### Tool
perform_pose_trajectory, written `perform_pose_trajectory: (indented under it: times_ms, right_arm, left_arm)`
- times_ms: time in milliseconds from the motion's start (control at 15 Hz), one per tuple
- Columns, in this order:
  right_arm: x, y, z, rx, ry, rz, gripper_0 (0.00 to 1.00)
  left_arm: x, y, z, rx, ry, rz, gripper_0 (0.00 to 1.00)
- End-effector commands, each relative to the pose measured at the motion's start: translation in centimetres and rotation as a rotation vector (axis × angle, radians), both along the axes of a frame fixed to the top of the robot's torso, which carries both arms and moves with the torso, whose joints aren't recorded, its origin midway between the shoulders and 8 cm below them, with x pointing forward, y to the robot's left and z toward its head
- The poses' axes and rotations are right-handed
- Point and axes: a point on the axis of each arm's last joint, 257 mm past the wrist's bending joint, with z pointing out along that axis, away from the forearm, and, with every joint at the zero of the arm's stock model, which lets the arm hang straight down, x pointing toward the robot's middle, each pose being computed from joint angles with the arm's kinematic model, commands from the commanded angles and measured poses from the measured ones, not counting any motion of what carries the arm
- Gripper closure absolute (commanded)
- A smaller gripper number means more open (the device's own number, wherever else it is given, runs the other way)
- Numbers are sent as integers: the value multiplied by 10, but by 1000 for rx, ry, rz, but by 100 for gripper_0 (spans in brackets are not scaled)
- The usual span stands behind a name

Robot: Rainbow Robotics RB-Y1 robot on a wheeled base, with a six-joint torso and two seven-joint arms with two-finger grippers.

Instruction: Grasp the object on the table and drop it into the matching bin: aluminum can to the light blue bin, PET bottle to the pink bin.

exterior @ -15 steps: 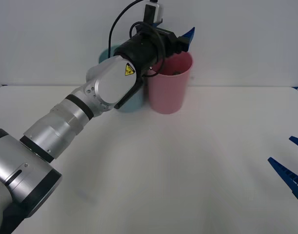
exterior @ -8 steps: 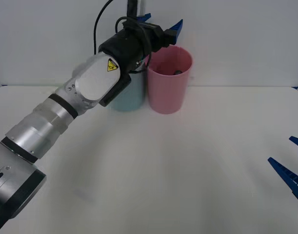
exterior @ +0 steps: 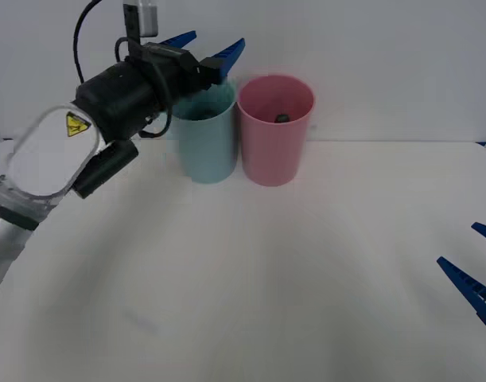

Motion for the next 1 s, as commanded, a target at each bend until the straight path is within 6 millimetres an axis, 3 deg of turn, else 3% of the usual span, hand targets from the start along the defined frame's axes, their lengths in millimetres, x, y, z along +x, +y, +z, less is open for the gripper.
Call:
perform_pose_trajectory:
  times_ms: [67,400,733,867,1000]
  right_arm:
    - [0,0,0,0,0,0,0]
    - [0,0,0,0,0,0,0]
    - [0,0,0,0,0,0,0]
    - [0,0,0,0,0,0,0]
    - [0,0,0,0,0,0,0]
  left_arm:
    - [-25,44,-4,-9,14,19,0]
    - [-68,134,-27,39,21,132,0]
    - [-125,223,-69,196,45,211,0]
    - [-147,252,-84,235,66,231,0]
    - [-172,268,-91,256,71,213,0]
